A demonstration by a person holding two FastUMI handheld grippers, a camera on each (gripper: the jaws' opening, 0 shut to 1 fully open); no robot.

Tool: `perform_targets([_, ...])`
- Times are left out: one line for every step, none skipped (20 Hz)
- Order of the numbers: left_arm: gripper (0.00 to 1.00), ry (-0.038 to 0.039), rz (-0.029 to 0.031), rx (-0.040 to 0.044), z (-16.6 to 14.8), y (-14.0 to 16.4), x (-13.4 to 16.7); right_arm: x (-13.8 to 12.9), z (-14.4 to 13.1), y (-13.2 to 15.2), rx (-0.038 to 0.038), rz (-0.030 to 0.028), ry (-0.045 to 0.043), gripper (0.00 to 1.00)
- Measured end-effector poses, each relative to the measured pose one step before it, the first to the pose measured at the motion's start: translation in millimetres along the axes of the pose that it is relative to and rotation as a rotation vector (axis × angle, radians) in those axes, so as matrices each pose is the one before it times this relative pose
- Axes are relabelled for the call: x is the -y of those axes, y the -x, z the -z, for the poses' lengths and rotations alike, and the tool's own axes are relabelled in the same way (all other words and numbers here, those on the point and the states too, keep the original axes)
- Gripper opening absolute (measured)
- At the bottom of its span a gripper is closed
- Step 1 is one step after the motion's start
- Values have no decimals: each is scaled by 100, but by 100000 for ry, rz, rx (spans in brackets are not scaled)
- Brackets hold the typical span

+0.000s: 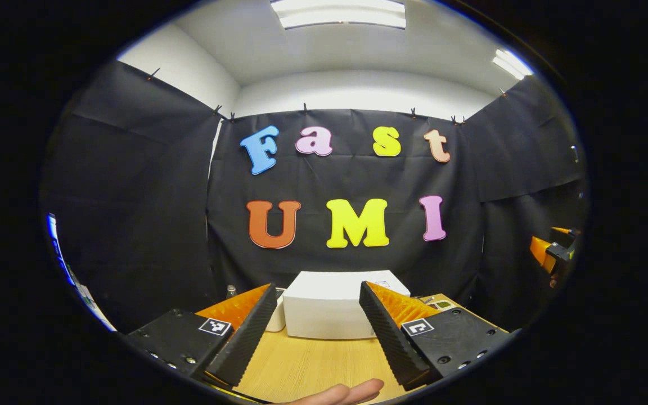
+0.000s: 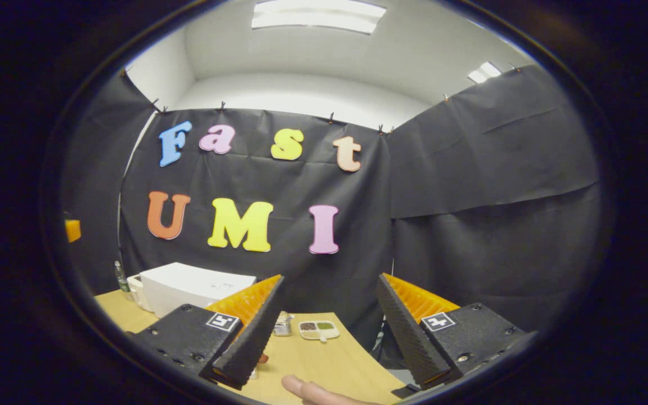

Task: Open the microwave oven with the left hand, put the food in, and close the microwave oven.

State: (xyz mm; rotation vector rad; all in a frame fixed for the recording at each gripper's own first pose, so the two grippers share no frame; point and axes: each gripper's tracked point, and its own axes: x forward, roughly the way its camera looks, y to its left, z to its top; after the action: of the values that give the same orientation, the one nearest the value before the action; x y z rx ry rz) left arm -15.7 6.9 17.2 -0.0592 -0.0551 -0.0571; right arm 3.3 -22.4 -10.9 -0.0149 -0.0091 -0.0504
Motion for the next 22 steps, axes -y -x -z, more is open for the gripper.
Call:
perform_targets([94,773,1351,-1164,319,-666,401,-19,-83,-80,-63,-563,-318,100])
perform_targets([94,988,818,-562,260,-637,333,60,-133,17,285,-318,-203,94])
perform_targets([94,797,266,-258,89,-615,200,15,-180,-144,323,17,-7,94])
perform_targets([94,363,-50,-9,-29,-639,94,180,-149,-50,470,372,-79,95])
perform_targets([94,236,-414,325,-23,-728,173,27,-299,-9,585,10,18,95])
perform_targets([94,465,-193,4,139,-996,235,46,-68,45,347,21,59,95])
perform_targets([94,858,-256,-758,403,-1065,344,50,-141,-40,266,-172,-177,95])
perform_targets([94,1312,-120,-1107,719,-954,454,21,-48,20,108,-285,-124,94])
perform_targets([94,1258,-606,-646,578,-976,334,34,-139,-8,104,-300,-215,94])
perform_targets([94,886,-1196,641,219,-1047,177,128,-61,27,163,-496,-760,100])
perform_targets([94,-47,179,745,423,-1043,499,3,-171,20,365,-817,-933,100])
perform_targets([94,-291,982,153,666,-969,748,109,26,-110,60,-476,-355,100])
perform_targets([93,-28,863,-794,978,-853,611,216,-23,-45,89,-194,-7,95])
perform_targets([93,273,782,-1293,1012,-845,533,200,39,-128,173,98,194,94])
perform_targets([93,641,553,-1591,1202,-931,475,344,-45,-54,309,484,123,94])
perform_targets([93,359,1177,-949,827,-882,672,332,-4,-80,461,514,194,100])
perform_targets([93,270,1401,-841,943,-919,720,247,-71,-137,407,425,159,100])
perform_targets([93,39,1329,-213,894,-1023,565,255,235,-138,391,470,9,100])
perform_targets([93,-32,1097,-462,990,-988,493,233,10,-156,342,668,-102,100])
perform_targets([93,-72,1246,-443,1112,-1019,569,276,206,-43,97,890,58,100])
perform_targets([93,-394,1018,-1122,1299,-1078,538,128,100,-90,120,493,-88,100])
perform_targets([93,-217,271,-2450,1602,-1153,313,-123,61,-17,69,-120,-558,100])
